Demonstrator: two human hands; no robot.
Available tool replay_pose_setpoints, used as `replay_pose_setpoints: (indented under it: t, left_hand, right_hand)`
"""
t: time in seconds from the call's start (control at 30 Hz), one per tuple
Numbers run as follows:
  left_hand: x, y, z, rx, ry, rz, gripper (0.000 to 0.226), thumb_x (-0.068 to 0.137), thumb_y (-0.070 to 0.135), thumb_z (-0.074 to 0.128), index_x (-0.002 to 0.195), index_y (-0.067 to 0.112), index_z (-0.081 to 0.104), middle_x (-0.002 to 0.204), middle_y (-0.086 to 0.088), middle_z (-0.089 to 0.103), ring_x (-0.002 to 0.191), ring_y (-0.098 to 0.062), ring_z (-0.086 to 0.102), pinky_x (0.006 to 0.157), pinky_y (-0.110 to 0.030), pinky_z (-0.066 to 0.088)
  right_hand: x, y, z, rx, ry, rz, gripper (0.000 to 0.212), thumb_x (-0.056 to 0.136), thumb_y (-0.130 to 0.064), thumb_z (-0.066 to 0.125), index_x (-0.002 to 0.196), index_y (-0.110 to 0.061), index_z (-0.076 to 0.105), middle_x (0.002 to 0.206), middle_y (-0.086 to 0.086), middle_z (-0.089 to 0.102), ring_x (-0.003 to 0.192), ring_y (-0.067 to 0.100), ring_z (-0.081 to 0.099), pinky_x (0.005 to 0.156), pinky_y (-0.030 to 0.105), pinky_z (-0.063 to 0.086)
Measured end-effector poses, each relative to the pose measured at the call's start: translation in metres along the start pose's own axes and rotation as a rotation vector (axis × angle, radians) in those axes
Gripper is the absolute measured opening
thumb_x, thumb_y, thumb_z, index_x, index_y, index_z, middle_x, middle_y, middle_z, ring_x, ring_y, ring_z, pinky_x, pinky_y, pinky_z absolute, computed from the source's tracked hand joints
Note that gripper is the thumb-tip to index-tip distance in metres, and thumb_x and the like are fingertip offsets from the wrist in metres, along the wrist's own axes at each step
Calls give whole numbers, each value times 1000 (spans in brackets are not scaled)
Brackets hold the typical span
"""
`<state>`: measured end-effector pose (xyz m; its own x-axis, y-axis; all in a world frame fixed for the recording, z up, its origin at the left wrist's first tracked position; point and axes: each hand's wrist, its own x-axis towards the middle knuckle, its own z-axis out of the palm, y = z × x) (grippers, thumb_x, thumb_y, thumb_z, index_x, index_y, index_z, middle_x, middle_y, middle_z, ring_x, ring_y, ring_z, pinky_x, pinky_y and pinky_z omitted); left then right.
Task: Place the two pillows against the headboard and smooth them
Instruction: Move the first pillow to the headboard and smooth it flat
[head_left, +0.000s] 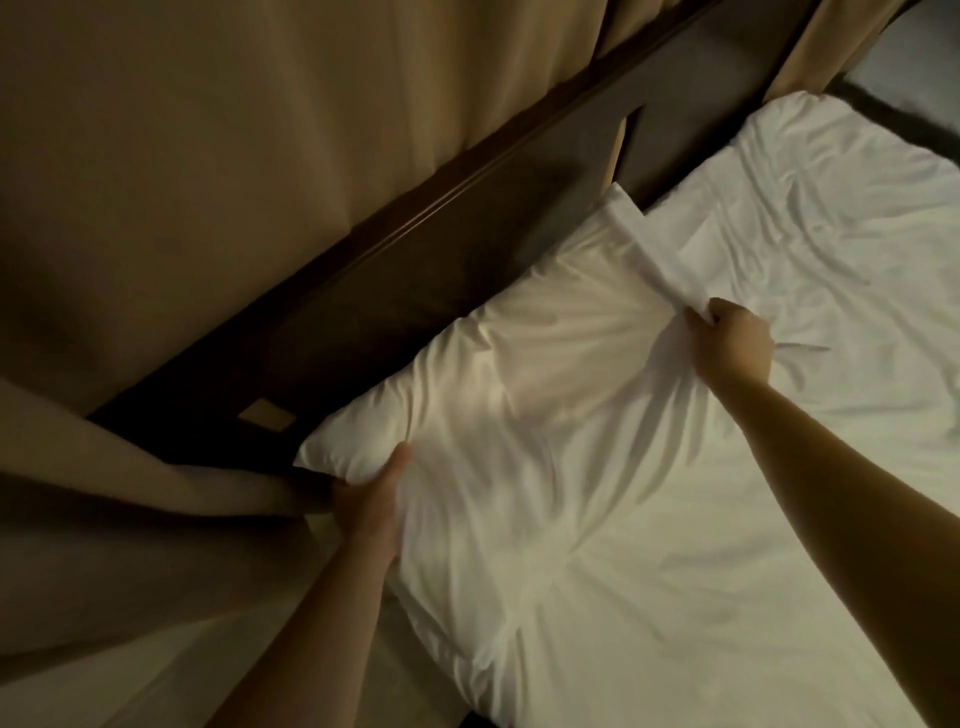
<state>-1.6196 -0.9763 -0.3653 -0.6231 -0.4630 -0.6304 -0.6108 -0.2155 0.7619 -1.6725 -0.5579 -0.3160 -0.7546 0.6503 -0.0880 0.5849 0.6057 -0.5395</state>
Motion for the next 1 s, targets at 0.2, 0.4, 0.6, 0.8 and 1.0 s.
replay_pose_setpoints:
  t: [0.2,0.4,0.6,0.8,1.0]
  left_hand:
    - [41,-12,3,126,96,76,116,53,57,99,152,23,48,147,-1,57,126,-28,61,104,-51,54]
    - [56,-22,2,133,123,113,117,54,63,97,152,22,49,150,0,57,132,-24,59,110,-44,50]
    - [67,-36,4,419,178,58,118,80,61,81,163,4,20,166,-19,29,148,-40,38,116,-44,37]
    - [46,-31,21,879,335,522,85,96,62,57,158,9,35,159,-22,40,142,-45,42,110,-56,39]
    - [58,-45,58,1169,77,943,65,107,51,45,162,16,34,167,-10,36,153,-30,33,123,-48,29]
  right_hand:
    - [26,0,35,34,9,-8,36,92,-36,55,76,-4,51,75,16,61,80,42,62,71,44,48]
    - [43,10,53,91,9,11,39,95,-36,53,74,-3,46,66,10,52,75,37,57,65,38,37]
    - [43,40,89,-155,-310,37,70,96,-49,60,146,-3,46,144,28,53,134,45,49,112,49,37]
    - [11,17,103,-220,-238,-86,81,95,-65,49,162,-29,20,169,15,19,153,42,20,118,65,20]
    - [13,-5,134,-268,-370,-170,76,94,-80,25,160,-50,0,173,-3,-4,159,30,-3,116,73,2]
